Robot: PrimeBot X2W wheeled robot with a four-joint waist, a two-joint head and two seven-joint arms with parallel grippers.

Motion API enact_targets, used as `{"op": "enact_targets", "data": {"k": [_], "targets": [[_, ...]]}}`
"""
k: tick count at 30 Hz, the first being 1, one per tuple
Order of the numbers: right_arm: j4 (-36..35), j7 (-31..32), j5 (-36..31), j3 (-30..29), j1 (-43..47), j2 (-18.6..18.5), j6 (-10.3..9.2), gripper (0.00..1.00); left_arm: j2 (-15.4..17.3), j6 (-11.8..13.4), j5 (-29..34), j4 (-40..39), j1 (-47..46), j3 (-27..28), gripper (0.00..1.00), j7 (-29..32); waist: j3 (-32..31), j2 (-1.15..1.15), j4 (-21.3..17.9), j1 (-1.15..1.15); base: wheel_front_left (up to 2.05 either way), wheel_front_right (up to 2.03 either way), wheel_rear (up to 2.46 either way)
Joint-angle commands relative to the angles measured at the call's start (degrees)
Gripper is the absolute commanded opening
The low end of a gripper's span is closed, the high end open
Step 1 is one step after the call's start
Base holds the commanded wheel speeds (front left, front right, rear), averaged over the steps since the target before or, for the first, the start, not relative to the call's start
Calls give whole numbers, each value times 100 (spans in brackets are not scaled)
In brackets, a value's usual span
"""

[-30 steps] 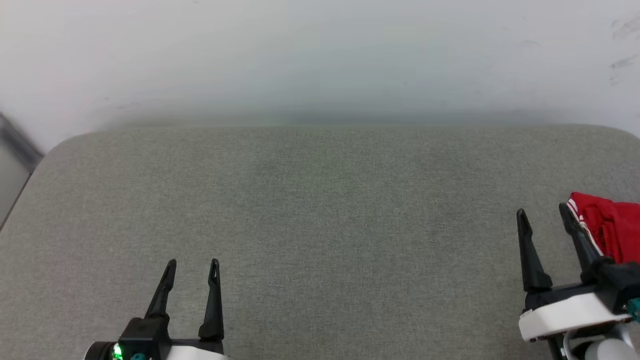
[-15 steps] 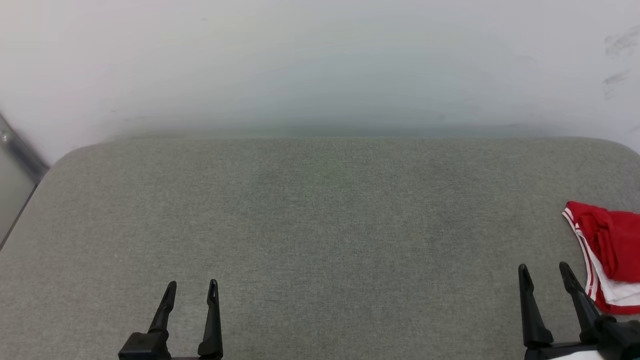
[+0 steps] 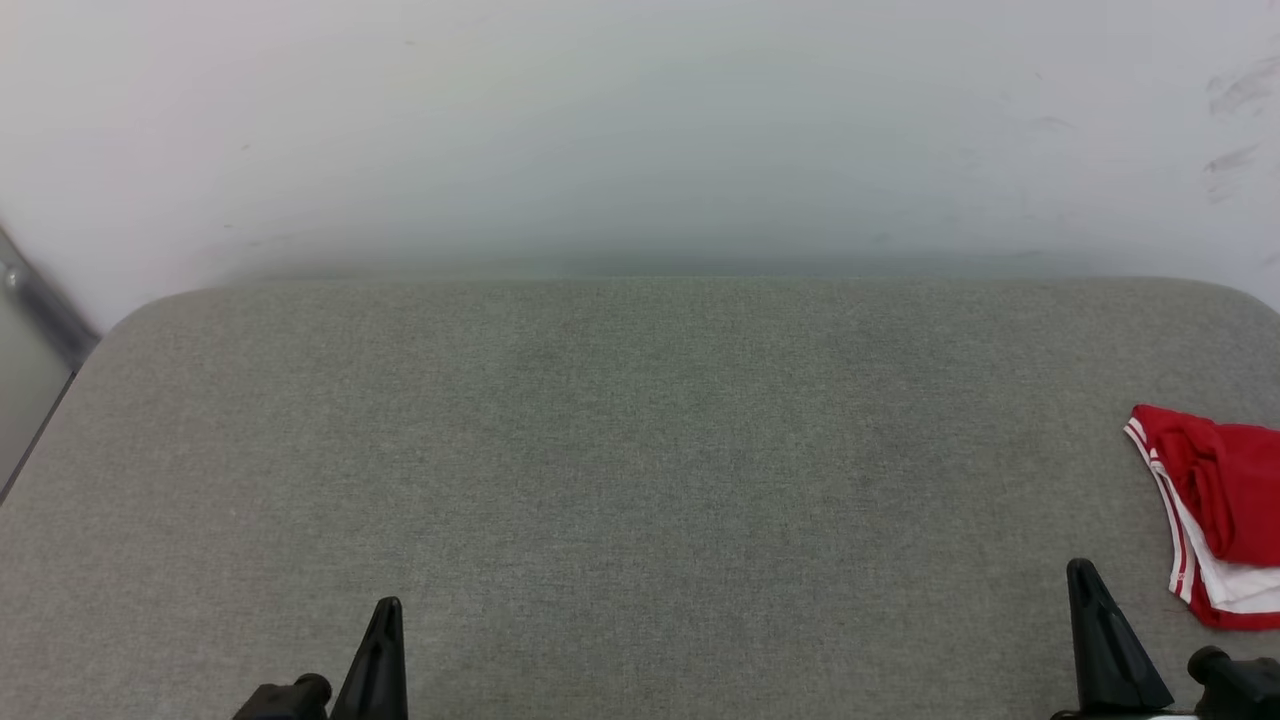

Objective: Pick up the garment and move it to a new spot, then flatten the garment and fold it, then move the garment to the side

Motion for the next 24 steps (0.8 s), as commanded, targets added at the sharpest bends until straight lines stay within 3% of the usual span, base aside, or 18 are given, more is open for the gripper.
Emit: {"op": "enact_targets", "data": {"k": [1,4,24], "targets": [[-56,45,249,-2,-114,-9,0,0,19,-25,-245,-66,-147,33,0,37,4,0,-2,0,0,0,0],[26,178,824,-3,-229,-19,0,0,42,-76,-829,14,-262,70,0,161,15,0,-10,0,0,0,0],[300,641,2792,-17,-605,-41,-1,0,98,-253,-2817,274,-650,215,0,593,61,0,-43,0,0,0,0]]}}
